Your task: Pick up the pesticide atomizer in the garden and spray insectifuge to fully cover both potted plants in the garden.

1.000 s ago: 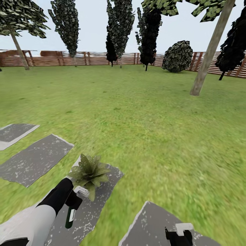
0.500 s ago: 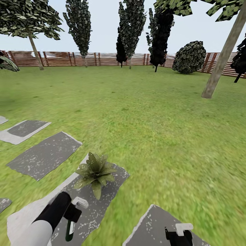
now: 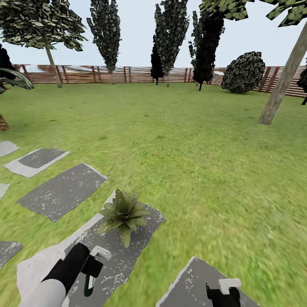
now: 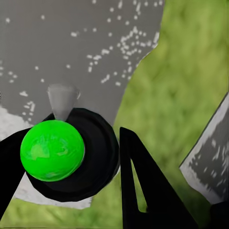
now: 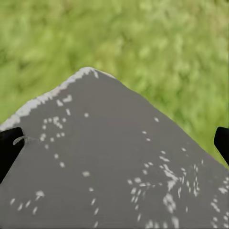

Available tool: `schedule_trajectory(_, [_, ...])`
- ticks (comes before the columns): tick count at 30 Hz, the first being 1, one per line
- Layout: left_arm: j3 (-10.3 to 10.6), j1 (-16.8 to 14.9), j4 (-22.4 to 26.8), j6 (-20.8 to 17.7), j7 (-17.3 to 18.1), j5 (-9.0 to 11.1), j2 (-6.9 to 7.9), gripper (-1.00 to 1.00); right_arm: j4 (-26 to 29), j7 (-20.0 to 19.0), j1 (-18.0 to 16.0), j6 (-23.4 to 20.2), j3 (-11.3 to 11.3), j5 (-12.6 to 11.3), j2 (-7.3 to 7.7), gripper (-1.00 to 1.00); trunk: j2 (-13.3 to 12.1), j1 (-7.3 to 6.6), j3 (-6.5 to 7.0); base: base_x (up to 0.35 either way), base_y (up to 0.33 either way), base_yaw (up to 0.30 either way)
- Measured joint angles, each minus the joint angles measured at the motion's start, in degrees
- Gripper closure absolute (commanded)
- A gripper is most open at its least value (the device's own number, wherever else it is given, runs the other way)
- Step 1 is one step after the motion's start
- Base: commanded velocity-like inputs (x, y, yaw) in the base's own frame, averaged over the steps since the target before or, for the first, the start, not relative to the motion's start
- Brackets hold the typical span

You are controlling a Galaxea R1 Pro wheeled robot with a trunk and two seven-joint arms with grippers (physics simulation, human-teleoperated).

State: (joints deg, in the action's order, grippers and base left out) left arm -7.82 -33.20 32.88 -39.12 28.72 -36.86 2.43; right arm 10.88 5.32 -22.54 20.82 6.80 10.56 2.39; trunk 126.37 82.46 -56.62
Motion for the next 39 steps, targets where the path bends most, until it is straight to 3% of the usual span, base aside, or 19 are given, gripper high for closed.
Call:
schedule_trajectory(15, [0.11, 0.0, -0.02, 0.06, -0.17, 0.3, -0.01, 1.0, 0.0, 0.02, -0.01, 0.01, -0.01, 0.0, 0.0, -1.0, 0.0, -0.02, -0.1, 0.109, -0.159, 0.046])
schedule_trajectory(23, [0.03, 0.01, 0.08, 0.03, -0.16, 0.31, 0.0, 1.0, -0.02, 0.02, -0.02, 0.01, -0.01, 0.0, -0.09, -1.0, 0.0, 0.0, -0.1, 0.038, -0.261, 0.262])
schedule_trajectory(32, [0.01, 0.01, 0.09, 0.02, -0.16, 0.56, -0.12, 1.0, -0.02, 0.02, -0.01, 0.01, -0.01, 0.0, -0.09, -1.0, 0.0, 0.01, -0.1, -0.164, -0.222, 0.276])
schedule_trajectory(39, [0.02, 0.01, 0.09, 0.05, -0.23, 1.26, -0.69, 1.0, -0.02, 0.02, -0.02, 0.01, -0.01, 0.0, -0.09, -1.0, 0.0, -0.02, -0.1, 0.126, -0.246, 0.27])
